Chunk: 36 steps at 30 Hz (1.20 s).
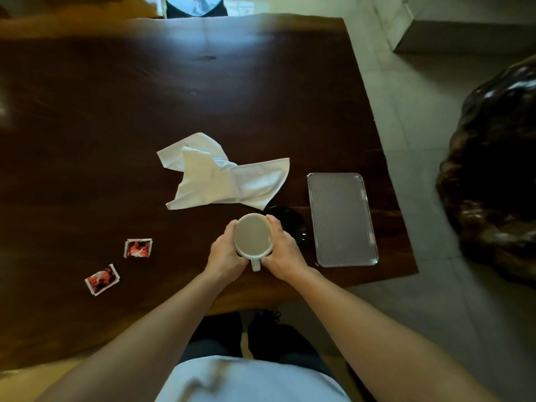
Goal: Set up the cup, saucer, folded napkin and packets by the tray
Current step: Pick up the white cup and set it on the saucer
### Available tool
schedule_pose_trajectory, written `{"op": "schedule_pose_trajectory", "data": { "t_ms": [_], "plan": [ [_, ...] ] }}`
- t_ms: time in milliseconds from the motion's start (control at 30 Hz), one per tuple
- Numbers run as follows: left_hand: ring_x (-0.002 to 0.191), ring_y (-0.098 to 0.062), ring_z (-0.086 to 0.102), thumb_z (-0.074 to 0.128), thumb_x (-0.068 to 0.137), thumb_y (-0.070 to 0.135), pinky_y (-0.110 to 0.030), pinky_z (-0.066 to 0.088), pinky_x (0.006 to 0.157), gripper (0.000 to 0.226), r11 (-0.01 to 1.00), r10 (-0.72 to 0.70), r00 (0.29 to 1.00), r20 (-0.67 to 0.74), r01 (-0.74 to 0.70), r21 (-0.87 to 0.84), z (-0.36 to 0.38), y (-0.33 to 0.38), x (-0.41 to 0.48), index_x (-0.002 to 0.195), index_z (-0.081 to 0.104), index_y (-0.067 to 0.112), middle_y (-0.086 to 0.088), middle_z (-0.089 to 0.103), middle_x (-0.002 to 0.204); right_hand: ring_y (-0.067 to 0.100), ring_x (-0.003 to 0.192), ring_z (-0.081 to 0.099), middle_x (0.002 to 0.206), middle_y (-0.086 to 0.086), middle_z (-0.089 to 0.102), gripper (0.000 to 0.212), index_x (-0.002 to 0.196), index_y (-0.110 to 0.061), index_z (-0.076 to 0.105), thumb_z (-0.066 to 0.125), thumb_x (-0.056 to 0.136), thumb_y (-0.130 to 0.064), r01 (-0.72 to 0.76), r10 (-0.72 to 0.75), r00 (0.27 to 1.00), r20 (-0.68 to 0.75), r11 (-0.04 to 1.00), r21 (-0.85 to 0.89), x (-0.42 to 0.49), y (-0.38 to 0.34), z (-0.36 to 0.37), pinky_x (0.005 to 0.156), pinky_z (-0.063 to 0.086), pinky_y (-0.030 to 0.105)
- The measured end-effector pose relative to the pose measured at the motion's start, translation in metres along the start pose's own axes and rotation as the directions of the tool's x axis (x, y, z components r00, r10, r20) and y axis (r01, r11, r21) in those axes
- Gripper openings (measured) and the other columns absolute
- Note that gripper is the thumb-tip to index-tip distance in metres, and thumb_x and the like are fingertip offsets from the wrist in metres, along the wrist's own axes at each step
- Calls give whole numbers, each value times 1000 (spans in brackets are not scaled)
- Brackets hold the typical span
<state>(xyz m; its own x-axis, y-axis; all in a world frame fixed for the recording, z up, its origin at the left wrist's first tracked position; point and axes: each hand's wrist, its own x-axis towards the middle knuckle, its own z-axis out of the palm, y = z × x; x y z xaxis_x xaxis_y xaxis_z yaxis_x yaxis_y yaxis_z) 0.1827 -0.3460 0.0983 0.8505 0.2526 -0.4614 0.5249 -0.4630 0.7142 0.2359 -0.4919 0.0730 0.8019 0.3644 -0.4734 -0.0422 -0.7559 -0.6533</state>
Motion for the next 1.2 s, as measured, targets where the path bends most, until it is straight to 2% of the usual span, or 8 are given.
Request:
{"op": "schedule_pose_trajectory", "data": {
  "t_ms": [133,267,500,633,833,1000,1200],
  "plan": [
    [101,-14,56,75,79,0,-22,42,71,75,1000,-17,1000,9,17,-5,28,8,-5,141,42,23,2,58,110,20,105,57,121,7,52,97,148,-43,9,77,81,-29,-8,8,1000,-7,1000,-25,-11,24,-13,91,54,44],
    [106,-18,58,75,79,1,-27,44,77,75,999,-35,999,17,35,-15,46,14,-5,142,41,24,-1,60,115,19,103,57,119,5,51,97,147,-44,9,77,81,-28,-19,18,1000,-13,999,-42,-14,39,-22,89,55,44],
    [105,-16,56,76,78,3,-28,47,77,83,998,-61,998,35,61,-11,60,28,10,149,36,21,-4,61,121,20,103,55,118,4,49,96,149,-44,10,76,82,-23,-63,60,998,-29,995,-82,-3,54,-34,88,55,44],
    [106,-22,60,77,76,4,-34,53,79,83,998,-67,997,48,68,-12,66,31,21,147,38,21,-1,60,115,20,102,56,117,4,49,95,148,-44,9,75,82,-23,-89,88,996,-16,991,-98,8,60,-38,87,56,46],
    [99,-13,52,77,78,4,-26,42,79,74,997,-69,995,67,71,-18,72,35,35,142,42,18,1,58,113,20,102,56,118,5,50,94,149,-43,8,74,83,-28,-118,119,993,7,987,-112,21,68,-39,87,55,45],
    [102,-12,54,79,78,6,-19,40,75,71,996,-84,993,79,86,-22,75,32,43,138,45,20,2,58,113,21,101,56,117,5,50,94,148,-45,9,74,83,-29,-129,132,991,23,987,-98,28,69,-37,87,55,47],
    [100,-13,53,77,77,4,-26,41,80,73,994,-105,991,79,105,8,75,31,50,141,44,18,0,61,115,22,103,56,118,5,49,95,149,-45,6,73,83,-30,-138,145,988,53,984,-108,35,70,-40,89,55,46]
  ]
}}
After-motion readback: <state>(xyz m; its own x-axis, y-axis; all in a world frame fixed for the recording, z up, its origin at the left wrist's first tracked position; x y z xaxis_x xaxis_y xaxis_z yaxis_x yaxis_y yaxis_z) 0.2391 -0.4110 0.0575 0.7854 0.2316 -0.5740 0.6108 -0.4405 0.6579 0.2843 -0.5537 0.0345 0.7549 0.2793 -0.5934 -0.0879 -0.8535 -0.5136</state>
